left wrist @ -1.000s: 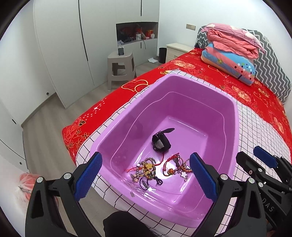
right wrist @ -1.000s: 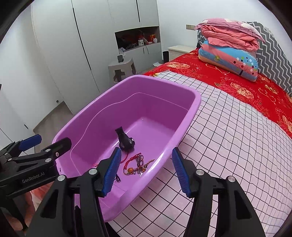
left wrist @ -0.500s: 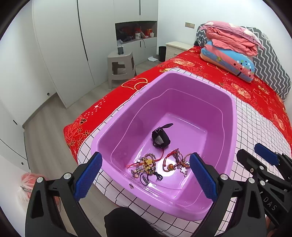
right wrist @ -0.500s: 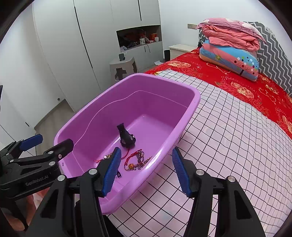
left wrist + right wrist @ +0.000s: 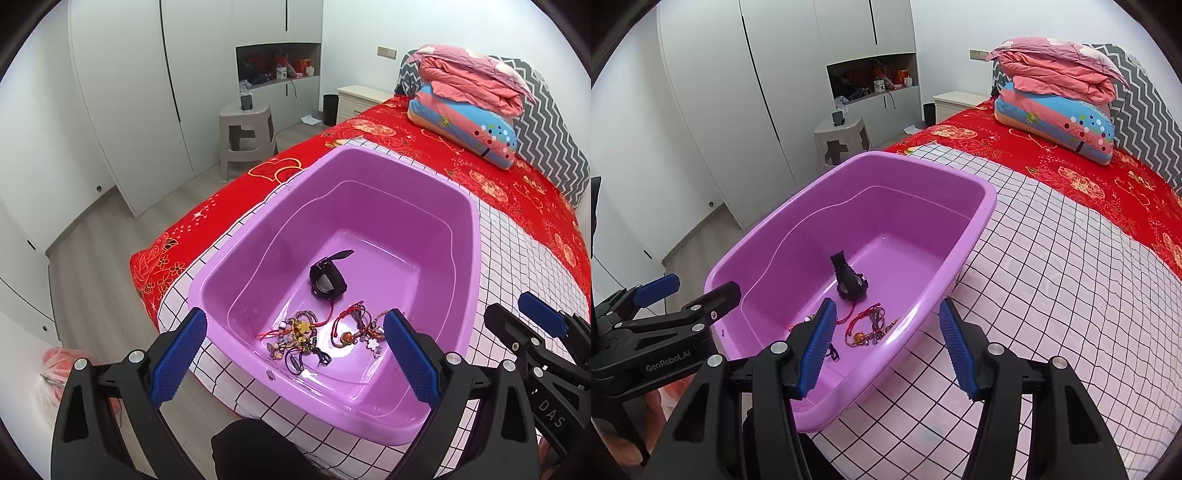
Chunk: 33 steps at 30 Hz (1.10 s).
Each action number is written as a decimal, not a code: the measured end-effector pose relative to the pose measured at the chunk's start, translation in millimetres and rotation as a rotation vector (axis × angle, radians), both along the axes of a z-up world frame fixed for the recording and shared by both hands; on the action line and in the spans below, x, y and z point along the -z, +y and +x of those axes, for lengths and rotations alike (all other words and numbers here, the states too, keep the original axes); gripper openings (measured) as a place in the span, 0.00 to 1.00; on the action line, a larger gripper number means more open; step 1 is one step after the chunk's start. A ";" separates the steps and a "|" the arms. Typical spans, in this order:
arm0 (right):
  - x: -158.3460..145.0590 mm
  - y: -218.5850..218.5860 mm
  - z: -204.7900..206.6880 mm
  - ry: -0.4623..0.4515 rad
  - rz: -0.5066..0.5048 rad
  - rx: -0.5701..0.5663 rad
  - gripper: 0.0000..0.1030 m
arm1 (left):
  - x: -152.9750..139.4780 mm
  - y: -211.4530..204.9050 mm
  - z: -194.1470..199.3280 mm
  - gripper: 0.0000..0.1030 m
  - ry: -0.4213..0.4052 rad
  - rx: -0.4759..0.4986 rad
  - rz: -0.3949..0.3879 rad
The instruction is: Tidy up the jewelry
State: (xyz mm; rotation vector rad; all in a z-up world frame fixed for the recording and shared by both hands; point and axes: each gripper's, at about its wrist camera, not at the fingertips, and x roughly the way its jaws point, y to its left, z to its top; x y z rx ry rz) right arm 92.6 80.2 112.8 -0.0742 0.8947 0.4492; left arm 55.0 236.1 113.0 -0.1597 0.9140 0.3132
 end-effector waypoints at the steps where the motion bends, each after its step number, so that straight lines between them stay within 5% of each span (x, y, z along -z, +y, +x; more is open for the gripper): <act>1: -0.2 0.7 -0.8 0.000 0.001 -0.001 0.54 | -0.1 -0.2 0.0 0.92 0.001 0.000 -0.001; 33: -2.6 -3.4 0.6 0.003 0.016 0.002 0.54 | 1.7 -0.5 2.1 0.94 0.044 -0.021 0.022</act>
